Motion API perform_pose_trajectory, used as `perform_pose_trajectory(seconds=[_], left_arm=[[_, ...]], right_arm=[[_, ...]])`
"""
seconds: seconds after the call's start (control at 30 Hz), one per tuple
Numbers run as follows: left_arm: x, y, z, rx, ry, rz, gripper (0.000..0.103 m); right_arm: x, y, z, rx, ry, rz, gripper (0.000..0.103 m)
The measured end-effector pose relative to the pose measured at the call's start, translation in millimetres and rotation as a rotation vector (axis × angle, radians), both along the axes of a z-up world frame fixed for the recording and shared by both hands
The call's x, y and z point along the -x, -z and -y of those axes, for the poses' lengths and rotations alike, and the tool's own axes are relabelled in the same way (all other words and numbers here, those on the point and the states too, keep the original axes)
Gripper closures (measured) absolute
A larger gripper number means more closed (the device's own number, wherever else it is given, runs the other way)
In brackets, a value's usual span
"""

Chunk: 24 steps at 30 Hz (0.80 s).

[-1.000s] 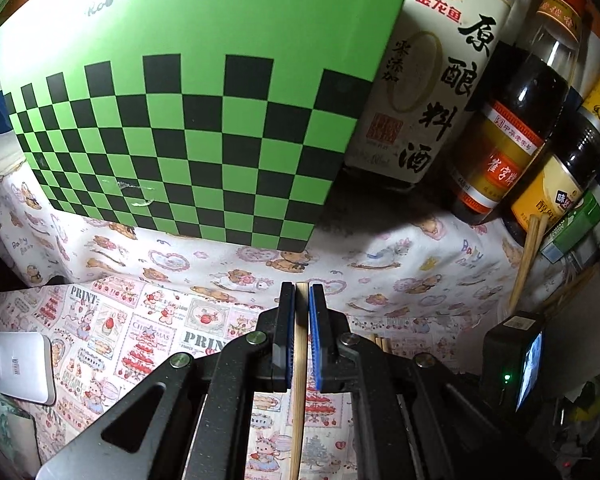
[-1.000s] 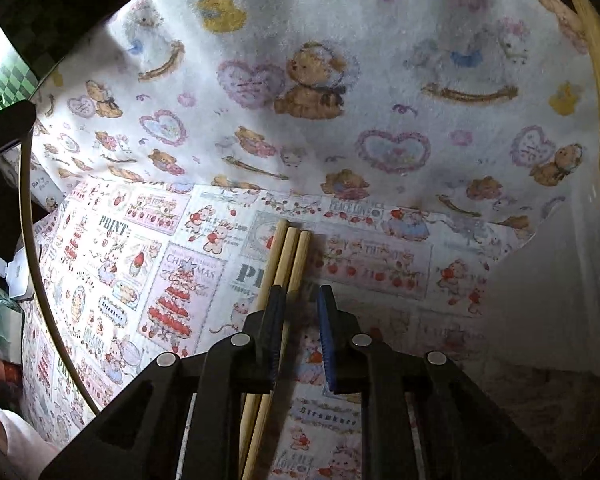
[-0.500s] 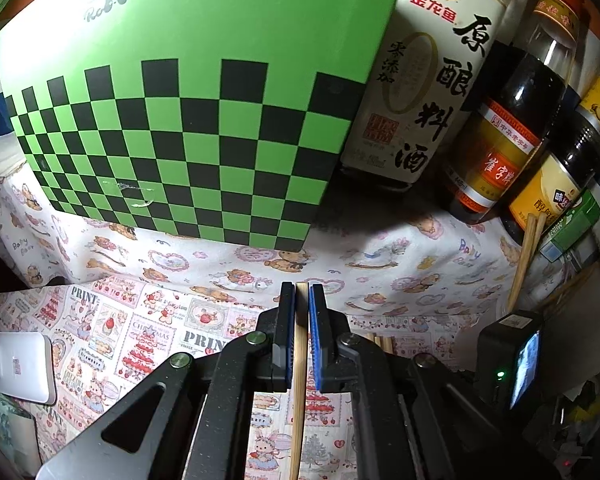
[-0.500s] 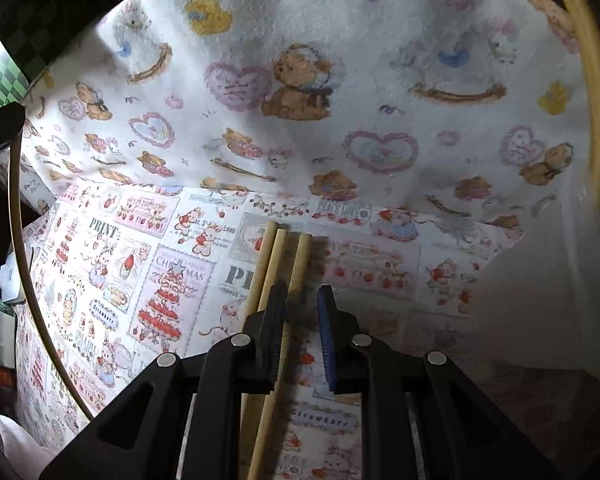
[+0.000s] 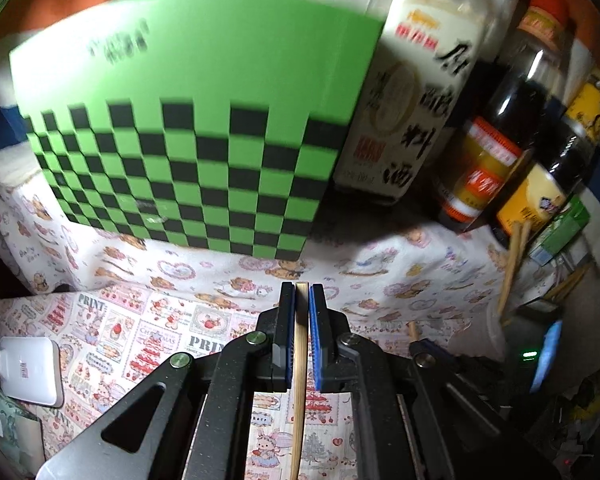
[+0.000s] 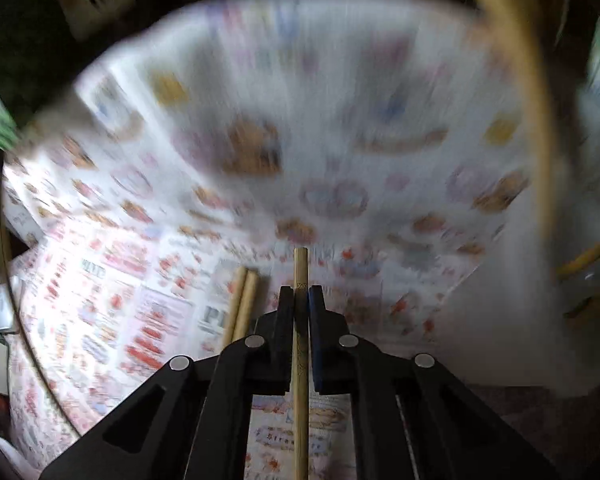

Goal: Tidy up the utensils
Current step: 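Lift both chopsticks and carry them toward the white cup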

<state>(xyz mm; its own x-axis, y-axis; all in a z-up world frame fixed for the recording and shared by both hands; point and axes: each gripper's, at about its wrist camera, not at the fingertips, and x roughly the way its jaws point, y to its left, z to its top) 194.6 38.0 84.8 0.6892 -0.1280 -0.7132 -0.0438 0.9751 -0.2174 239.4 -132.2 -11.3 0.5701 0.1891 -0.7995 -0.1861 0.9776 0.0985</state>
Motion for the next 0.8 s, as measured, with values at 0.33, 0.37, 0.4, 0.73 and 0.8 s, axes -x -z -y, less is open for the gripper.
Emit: perform_pose_trajectory(seconds=[0.33,0.37,0.4,0.73,0.8], left_arm=[[52,-55,3,-0.013,0.031,0.179,0.097],[57,-60,4,-0.018,0.029,0.195,0.097],[63,-65,4,-0.017,0.023,0.21,0.097],[105,-100,12,0.007,0.038,0.351,0.097],[110,-102,14,0.02,0.056,0.368,0.097]], right_arm=[[77,-126,46,-0.142,-0.018,0.298,0.095],[87,-138,56,-0.159,0.005,0.338,0.095],[94,-147,60,-0.16,0.021,0.368,0.095],[144,-198,92,-0.09,0.104,0.619,0.095],[149,-199,92,-0.091,0.115,0.638,0.095]])
